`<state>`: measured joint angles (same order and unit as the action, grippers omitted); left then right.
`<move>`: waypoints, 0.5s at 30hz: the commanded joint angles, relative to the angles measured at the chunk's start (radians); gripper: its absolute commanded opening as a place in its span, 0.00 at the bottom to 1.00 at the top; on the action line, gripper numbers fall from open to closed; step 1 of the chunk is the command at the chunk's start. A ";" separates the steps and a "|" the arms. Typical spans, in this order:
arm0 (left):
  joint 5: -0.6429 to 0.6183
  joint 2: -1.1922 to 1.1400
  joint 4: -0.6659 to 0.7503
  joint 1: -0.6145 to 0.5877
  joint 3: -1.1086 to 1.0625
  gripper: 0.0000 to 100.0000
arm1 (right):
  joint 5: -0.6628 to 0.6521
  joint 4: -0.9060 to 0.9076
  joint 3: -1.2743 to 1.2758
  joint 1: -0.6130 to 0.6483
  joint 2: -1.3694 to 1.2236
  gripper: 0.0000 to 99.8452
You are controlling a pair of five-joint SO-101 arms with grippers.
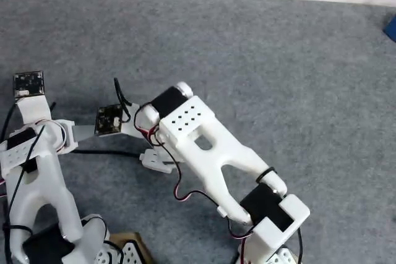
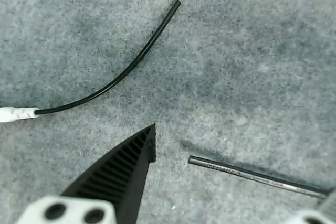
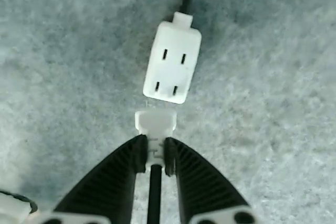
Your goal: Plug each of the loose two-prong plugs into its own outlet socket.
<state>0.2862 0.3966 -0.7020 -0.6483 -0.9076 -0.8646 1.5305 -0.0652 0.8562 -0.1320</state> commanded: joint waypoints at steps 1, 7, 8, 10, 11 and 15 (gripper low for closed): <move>0.003 0.002 0.015 -0.001 0.007 0.50 | 0.035 0.005 -0.056 0.008 0.012 0.01; 0.003 0.002 0.015 -0.004 0.007 0.50 | 0.121 -0.044 -0.048 0.013 0.010 0.01; 0.003 0.002 0.015 -0.004 0.007 0.50 | 0.133 -0.045 -0.047 0.015 0.010 0.01; 0.003 0.002 0.015 -0.005 0.007 0.50 | 0.150 -0.044 -0.045 0.018 0.008 0.01; 0.003 0.002 0.015 -0.005 0.007 0.50 | 0.153 -0.044 -0.045 0.018 0.008 0.01; 0.003 0.002 0.015 -0.005 0.007 0.50 | 0.157 -0.042 -0.045 0.018 0.008 0.01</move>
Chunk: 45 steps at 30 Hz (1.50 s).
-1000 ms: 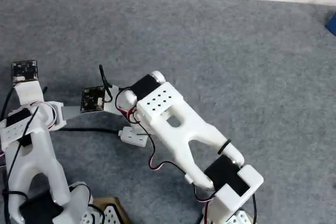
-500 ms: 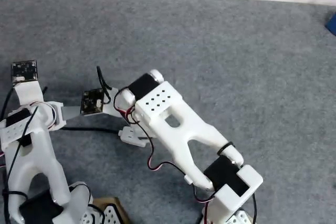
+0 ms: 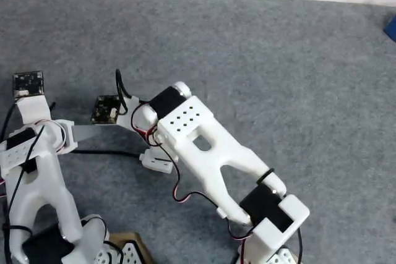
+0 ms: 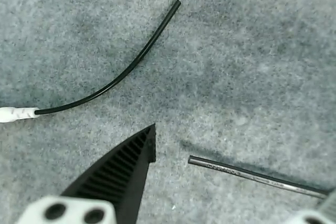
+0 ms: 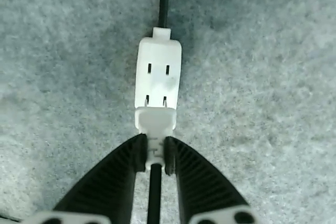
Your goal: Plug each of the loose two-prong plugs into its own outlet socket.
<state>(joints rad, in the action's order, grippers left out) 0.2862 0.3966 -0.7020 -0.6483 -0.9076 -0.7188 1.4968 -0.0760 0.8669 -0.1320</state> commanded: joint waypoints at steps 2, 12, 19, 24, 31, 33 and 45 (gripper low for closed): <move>0.003 0.002 0.014 -0.005 0.007 0.50 | 0.012 -0.010 -0.031 0.005 0.004 0.01; 0.003 0.002 0.014 -0.005 0.007 0.50 | 0.011 -0.015 -0.030 0.002 -0.108 0.01; 0.003 0.002 0.014 -0.005 0.007 0.50 | 0.014 -0.065 -0.019 0.007 -0.113 0.01; 0.003 0.002 0.012 -0.005 0.007 0.50 | 0.014 -0.122 0.016 0.007 -0.114 0.01; 0.005 0.002 0.012 -0.007 0.007 0.50 | 0.014 -0.248 0.173 0.007 -0.114 0.01; 0.005 0.005 0.012 -0.007 0.007 0.50 | 0.014 -0.292 0.226 0.008 -0.114 0.01; 0.005 0.005 0.011 0.002 0.007 0.50 | 0.060 -0.096 0.044 0.031 -0.105 0.06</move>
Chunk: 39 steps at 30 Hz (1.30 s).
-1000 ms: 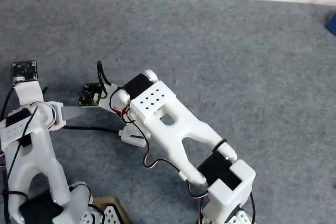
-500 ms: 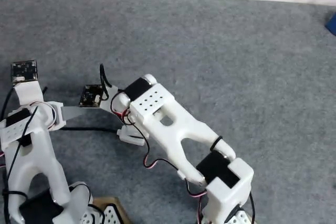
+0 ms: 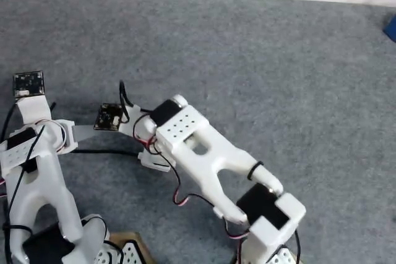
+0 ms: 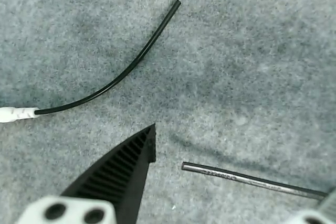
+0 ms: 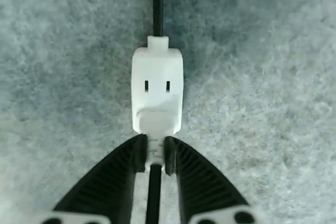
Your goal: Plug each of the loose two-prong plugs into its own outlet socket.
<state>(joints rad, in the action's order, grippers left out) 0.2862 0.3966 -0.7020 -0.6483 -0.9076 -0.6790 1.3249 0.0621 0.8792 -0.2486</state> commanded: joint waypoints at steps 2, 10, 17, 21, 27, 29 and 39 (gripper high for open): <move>0.005 0.005 0.011 0.008 0.010 0.50 | 0.086 0.108 -0.216 0.019 0.012 0.12; 0.035 0.002 -0.038 0.122 0.012 0.50 | 0.167 0.437 -0.860 0.027 0.008 0.24; 0.037 0.010 -0.055 0.216 0.031 0.50 | 0.338 0.441 -0.977 -0.076 0.130 0.24; 0.035 0.010 -0.140 0.275 0.127 0.50 | 0.354 0.441 -0.977 -0.148 0.269 0.24; 0.032 0.010 -0.470 0.377 0.469 0.50 | 0.405 0.441 -0.690 -0.338 0.526 0.24; 0.031 0.012 -0.620 0.415 0.602 0.50 | 0.431 0.438 -0.547 -0.426 0.611 0.24; -0.110 0.414 -0.898 0.619 0.559 0.50 | 0.439 0.300 0.205 -0.607 1.106 0.07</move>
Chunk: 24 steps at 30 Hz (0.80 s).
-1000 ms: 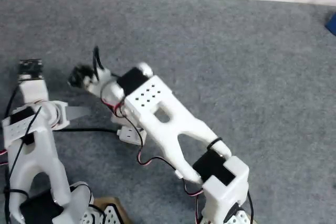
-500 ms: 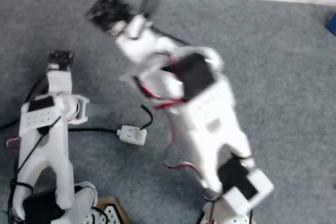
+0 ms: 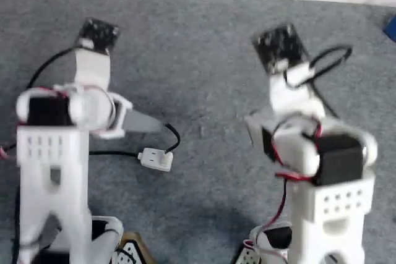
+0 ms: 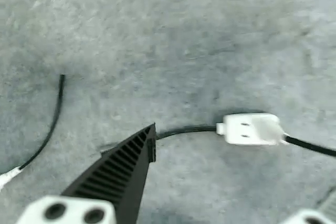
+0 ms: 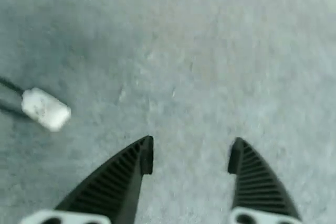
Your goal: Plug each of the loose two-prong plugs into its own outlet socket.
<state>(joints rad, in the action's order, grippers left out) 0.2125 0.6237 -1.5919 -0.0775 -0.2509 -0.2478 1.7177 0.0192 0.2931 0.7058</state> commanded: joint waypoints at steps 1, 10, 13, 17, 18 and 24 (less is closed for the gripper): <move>-0.035 0.263 0.020 0.051 -0.166 0.50 | 0.008 -0.145 0.346 -0.021 0.205 0.02; -0.034 0.918 0.477 0.005 -0.977 0.50 | 0.006 -0.611 1.179 -0.024 0.719 0.05; -0.034 1.104 0.454 0.005 -1.102 0.50 | 0.008 -0.622 1.354 -0.024 0.866 0.05; -0.035 1.213 0.381 0.012 -1.185 0.50 | 0.008 -0.639 1.492 -0.088 1.067 0.05; -0.038 1.201 0.374 0.012 -1.193 0.50 | 0.008 -0.656 1.518 -0.101 1.119 0.05; -0.040 1.178 0.374 0.012 -1.268 0.50 | 0.008 -0.842 1.750 -0.116 1.106 0.05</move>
<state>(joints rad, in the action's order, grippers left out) 0.1849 1.7975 -1.2160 -0.0621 -1.4952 -0.2447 0.9720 1.6671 0.1949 1.8044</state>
